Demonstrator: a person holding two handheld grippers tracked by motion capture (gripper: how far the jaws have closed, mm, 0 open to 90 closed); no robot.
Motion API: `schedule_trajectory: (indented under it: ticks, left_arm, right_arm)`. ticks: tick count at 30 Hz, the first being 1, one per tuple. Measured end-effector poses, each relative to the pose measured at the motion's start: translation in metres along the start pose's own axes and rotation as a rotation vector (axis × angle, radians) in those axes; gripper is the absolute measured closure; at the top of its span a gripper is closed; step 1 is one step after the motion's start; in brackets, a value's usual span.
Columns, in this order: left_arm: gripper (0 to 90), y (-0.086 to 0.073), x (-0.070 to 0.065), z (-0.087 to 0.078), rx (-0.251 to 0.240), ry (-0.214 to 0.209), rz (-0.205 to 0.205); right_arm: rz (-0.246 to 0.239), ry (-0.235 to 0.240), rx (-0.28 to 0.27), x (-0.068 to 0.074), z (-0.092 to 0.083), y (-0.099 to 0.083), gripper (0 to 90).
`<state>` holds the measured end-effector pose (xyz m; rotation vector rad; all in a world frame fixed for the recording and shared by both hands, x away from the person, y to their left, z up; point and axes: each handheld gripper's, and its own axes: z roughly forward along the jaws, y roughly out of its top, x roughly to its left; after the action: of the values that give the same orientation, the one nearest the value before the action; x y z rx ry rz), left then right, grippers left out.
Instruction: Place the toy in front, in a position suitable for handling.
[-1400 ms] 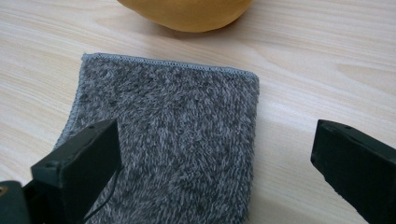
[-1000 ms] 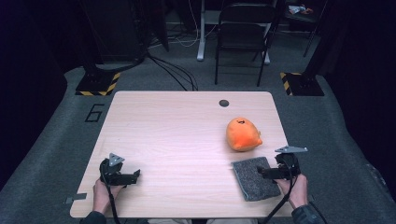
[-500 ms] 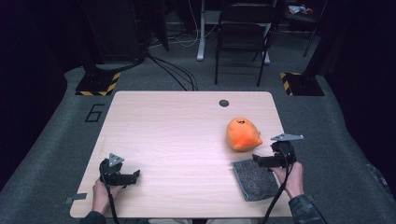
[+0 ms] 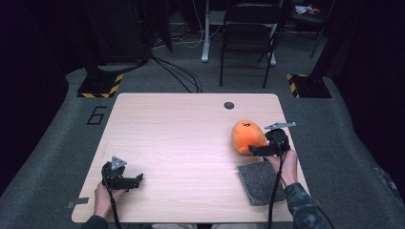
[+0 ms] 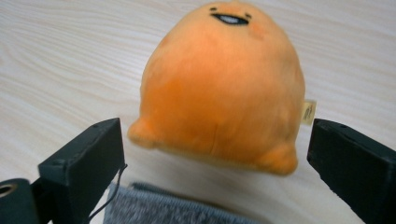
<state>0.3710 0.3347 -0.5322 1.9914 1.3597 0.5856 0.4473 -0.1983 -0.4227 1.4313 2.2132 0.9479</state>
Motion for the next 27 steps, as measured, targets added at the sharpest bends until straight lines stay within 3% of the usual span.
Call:
schedule_trajectory:
  ticks: [6, 12, 16, 18, 19, 23, 27]
  left_arm:
    - [0.0, 0.0, 0.0, 0.0, -0.001, 0.0, 0.001]
    - [0.0, 0.0, 0.0, 0.001, -0.007, -0.001, 0.001]
    - [0.0, 0.0, 0.001, 0.001, -0.008, -0.001, 0.001]
    - [0.0, 0.0, 0.001, 0.001, -0.006, -0.001, 0.003]
    - [0.0, 0.0, 0.001, 0.001, -0.006, -0.001, 0.003]
    - [0.0, 0.0, 0.001, 0.001, -0.006, -0.001, 0.003]
    - [0.0, 0.0, 0.001, 0.001, -0.006, -0.001, 0.003]
  right_arm:
    - [0.014, -0.012, 0.012, -0.002, 0.015, 0.016, 6.3]
    - [0.05, -0.032, 0.038, -0.004, 0.032, 0.017, 16.3]
    - [0.069, -0.035, 0.046, -0.006, 0.037, 0.014, 27.5]
    - [0.064, -0.035, 0.045, -0.006, 0.038, 0.014, 31.4]
    - [0.054, -0.047, 0.053, -0.004, 0.04, 0.012, 39.2]
    - [0.051, -0.057, 0.059, -0.003, 0.043, 0.007, 53.4]
    - [0.034, -0.051, 0.044, -0.003, 0.044, 0.003, 61.7]
